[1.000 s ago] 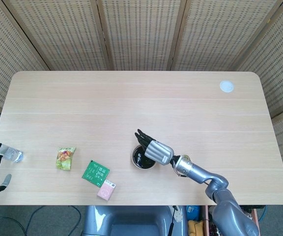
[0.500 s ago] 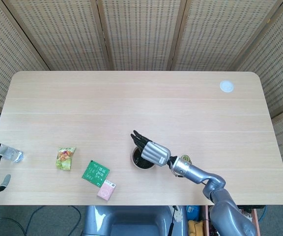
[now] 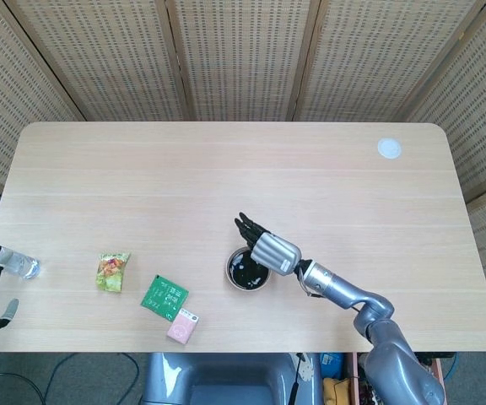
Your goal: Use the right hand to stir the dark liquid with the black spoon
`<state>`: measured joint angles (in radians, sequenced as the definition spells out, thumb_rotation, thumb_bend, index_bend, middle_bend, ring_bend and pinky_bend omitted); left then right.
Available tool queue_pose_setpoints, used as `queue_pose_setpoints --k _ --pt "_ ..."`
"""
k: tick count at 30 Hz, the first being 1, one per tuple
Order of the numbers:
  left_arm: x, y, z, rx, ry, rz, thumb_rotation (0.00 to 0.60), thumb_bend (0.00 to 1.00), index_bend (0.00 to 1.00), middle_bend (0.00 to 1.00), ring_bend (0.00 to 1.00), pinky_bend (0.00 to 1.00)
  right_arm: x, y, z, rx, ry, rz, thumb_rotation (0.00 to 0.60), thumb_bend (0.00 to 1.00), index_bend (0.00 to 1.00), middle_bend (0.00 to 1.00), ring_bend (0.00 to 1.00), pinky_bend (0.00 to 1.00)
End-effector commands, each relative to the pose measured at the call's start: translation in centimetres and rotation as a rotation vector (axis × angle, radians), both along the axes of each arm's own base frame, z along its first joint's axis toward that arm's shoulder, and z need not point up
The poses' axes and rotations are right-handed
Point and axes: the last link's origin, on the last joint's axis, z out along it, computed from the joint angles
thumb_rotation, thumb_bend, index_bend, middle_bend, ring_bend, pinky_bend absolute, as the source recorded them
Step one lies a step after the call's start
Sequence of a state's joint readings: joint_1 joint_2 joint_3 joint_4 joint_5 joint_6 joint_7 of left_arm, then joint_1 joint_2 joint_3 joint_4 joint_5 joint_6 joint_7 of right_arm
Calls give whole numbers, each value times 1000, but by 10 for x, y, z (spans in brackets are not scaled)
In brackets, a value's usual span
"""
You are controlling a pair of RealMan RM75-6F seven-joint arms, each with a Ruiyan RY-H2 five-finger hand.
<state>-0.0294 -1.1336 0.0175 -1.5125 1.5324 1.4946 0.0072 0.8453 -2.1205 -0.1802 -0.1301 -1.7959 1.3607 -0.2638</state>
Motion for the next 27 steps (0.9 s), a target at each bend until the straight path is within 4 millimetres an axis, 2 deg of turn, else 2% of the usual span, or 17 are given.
queue_pose_setpoints --k 1,10,15,27 --pt "0 0 0 -1 0 -3 600 385 0 0 0 0 -1 2 0 5 -1 4 600 685 794 308 74 0" --pt "1 0 0 2 -2 -6 600 384 0 0 0 0 -1 14 -7 48 -25 16 600 684 795 308 73 0" --pt "0 -2 1 4 -3 -4 600 385 0 0 0 0 6 20 -11 71 -43 40 600 684 795 308 74 0" --pt "-2 -4 1 8 -3 6 600 385 0 0 0 0 13 6 -12 32 -14 24 600 684 796 304 74 0"
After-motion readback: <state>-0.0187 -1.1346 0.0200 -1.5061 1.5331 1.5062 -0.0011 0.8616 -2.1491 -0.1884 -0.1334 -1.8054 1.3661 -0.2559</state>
